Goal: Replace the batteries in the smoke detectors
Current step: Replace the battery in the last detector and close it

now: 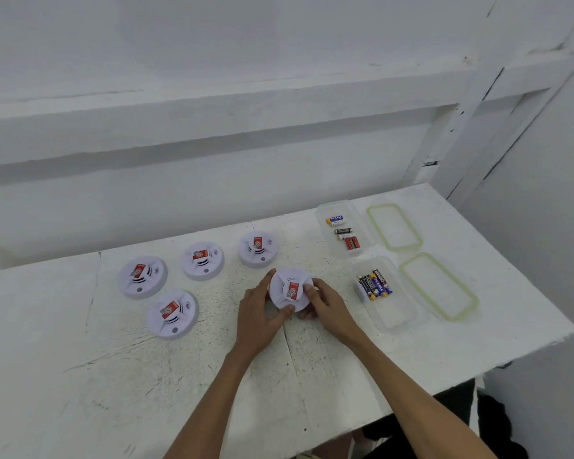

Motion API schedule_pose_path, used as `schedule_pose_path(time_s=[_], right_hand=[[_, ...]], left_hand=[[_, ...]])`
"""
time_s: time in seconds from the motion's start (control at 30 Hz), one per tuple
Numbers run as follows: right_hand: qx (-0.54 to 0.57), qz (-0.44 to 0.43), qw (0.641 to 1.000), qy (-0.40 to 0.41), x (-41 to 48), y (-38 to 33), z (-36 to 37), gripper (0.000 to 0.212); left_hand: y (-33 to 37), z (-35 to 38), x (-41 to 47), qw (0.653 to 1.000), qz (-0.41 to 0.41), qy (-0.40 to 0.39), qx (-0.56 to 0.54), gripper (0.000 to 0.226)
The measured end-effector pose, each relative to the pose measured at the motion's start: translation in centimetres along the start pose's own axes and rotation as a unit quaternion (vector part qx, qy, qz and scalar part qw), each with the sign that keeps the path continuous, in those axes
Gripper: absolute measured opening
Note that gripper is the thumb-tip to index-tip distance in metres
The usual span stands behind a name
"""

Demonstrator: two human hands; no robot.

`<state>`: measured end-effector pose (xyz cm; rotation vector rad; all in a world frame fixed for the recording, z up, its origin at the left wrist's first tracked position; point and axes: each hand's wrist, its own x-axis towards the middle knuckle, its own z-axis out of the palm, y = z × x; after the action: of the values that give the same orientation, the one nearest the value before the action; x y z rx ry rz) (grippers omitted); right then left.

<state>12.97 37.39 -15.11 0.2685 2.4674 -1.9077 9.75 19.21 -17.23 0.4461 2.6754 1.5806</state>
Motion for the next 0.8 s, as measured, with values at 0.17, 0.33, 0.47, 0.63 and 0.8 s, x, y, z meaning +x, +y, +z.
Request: schedule_pose_path(time_s=[0.17, 0.33, 0.47, 0.63, 0.8], right_hand=[[0.011, 0.003, 1.0, -0.001, 0.14, -0.18, -0.01, 0.028], [0.026, 0.012, 1.0, -0.01, 0.06, -0.43, -0.14, 0.026], [0.027, 0.01, 1.0, -0.001, 0.06, -0.37, -0.06, 0.027], [0.023, 0.009, 1.0, -0.002, 0.18, -0.17, -0.03, 0.027], [0.015, 0.004, 1.0, 0.004, 0.18, -0.09, 0.09, 0.028]], left_hand=[[-0.17, 0.01, 0.12, 1.0, -0.018, -0.002, -0.007, 0.085], [-0.3, 0.15, 0.1, 1.0, -0.009, -0.005, 0.003, 0.083], [-0.39, 0.21, 0.11, 1.0, -0.006, -0.005, 0.004, 0.083], [-0.32, 0.13, 0.06, 1.0, -0.01, -0.004, 0.004, 0.082], [-0.32, 0.22, 0.07, 1.0, -0.007, -0.003, 0.009, 0.083]])
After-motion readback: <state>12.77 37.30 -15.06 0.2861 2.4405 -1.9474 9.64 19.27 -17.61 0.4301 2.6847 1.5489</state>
